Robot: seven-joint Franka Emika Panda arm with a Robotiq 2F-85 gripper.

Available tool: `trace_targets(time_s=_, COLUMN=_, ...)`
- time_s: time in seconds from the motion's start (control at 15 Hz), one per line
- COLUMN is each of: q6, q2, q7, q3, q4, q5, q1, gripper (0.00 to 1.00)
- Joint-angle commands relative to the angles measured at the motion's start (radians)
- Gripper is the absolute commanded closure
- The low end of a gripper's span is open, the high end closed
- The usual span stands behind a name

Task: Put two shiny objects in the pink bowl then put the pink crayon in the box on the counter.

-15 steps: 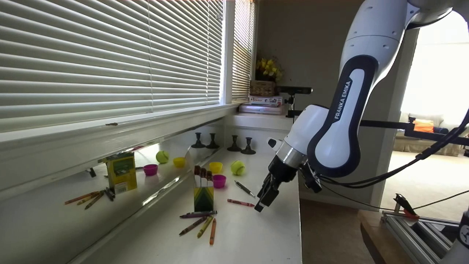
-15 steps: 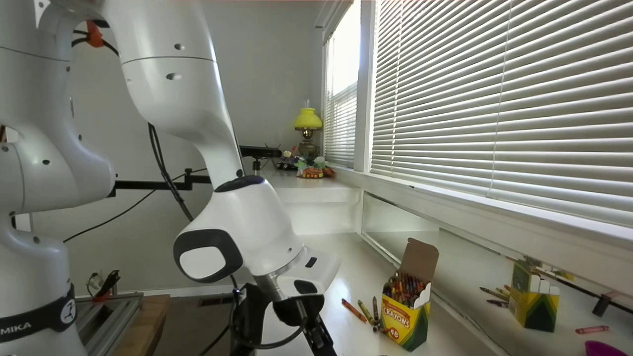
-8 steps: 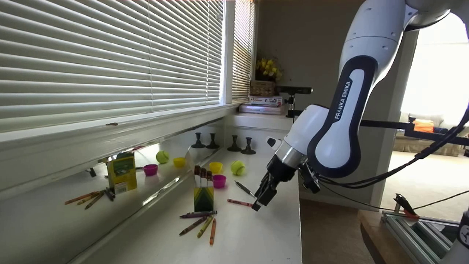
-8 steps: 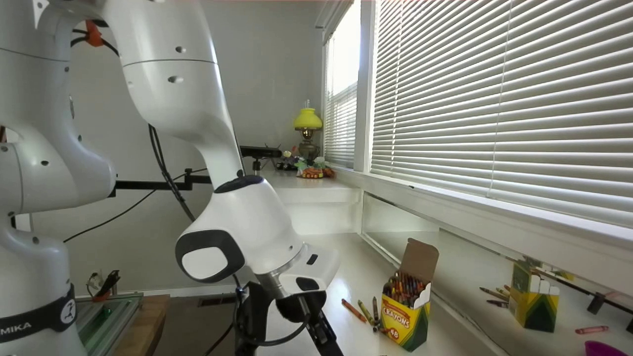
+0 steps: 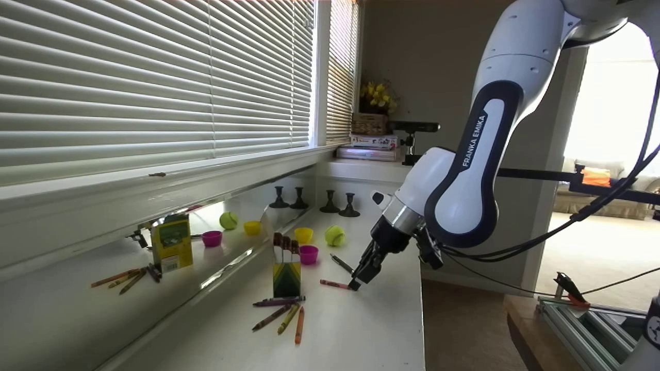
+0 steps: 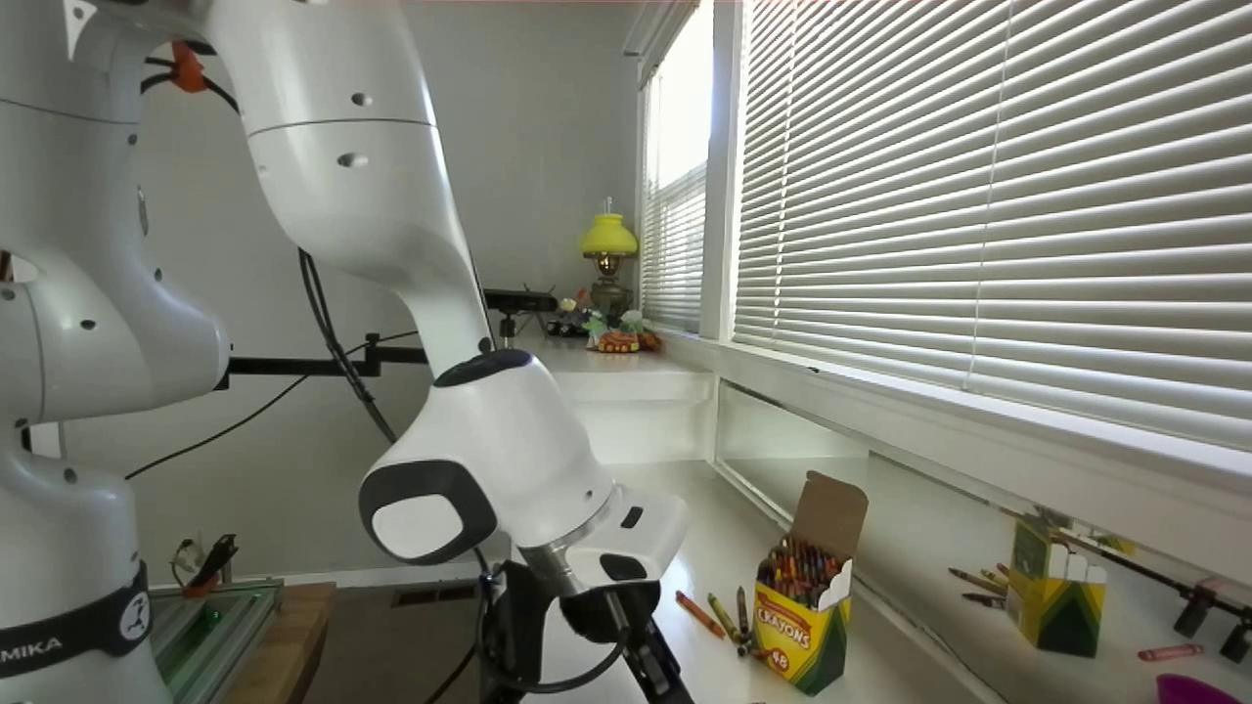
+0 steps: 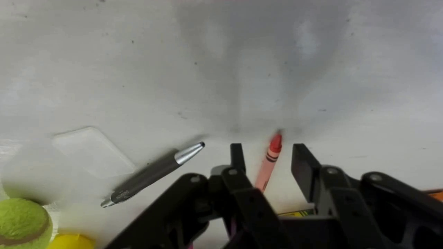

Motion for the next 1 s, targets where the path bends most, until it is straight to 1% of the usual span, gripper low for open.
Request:
trace_targets(time_s=0.0, q6=0.015, q2=0.042, q7=-0.014, q3=-0.003, q4=0.027, q5=-0.020, q1=-0.008, gripper=0.59)
trace_targets(time_s=0.13, q6=0.014, q2=0.050, q7=-0.017, q3=-0.004, q4=0.033, q5=-0.020, q1=-0.007, gripper=0.62)
trace_targets(time_s=0.2, q6=0.015, q2=0.036, q7=0.129, q3=-0.126, q4=0.034, q5=-0.172, q1=0.084, gripper=0.62)
trace_targets(time_s=0.33, q6=0.017, q2=0.040, q7=0.166, q3=-0.177, q4=0.043, q5=-0.242, q1=0.117, gripper=0.66)
trace_targets(time_s=0.47, q6=0.027, q2=0.038, q7=0.214, q3=-0.227, q4=0.048, q5=-0.307, q1=0.156, gripper=0.90)
trace_targets(time_s=0.53, q6=0.031, q2=0.039, q7=0.232, q3=-0.249, q4=0.049, q5=-0.332, q1=0.174, gripper=0.91)
trace_targets(time_s=0.6, q6=0.029, q2=0.043, q7=0.172, q3=-0.190, q4=0.044, q5=-0.275, q1=0.131, gripper=0.97)
trace_targets(time_s=0.67, q6=0.030, q2=0.042, q7=0.179, q3=-0.196, q4=0.044, q5=-0.282, q1=0.139, gripper=0.99)
trace_targets(time_s=0.8, q6=0.028, q2=0.044, q7=0.175, q3=-0.195, q4=0.046, q5=-0.281, q1=0.141, gripper=1.00)
trace_targets(time_s=0.87, q6=0.033, q2=0.041, q7=0.249, q3=-0.275, q4=0.054, q5=-0.353, q1=0.207, gripper=0.98)
trace_targets(time_s=0.93, q6=0.029, q2=0.041, q7=0.252, q3=-0.283, q4=0.058, q5=-0.363, q1=0.213, gripper=0.98)
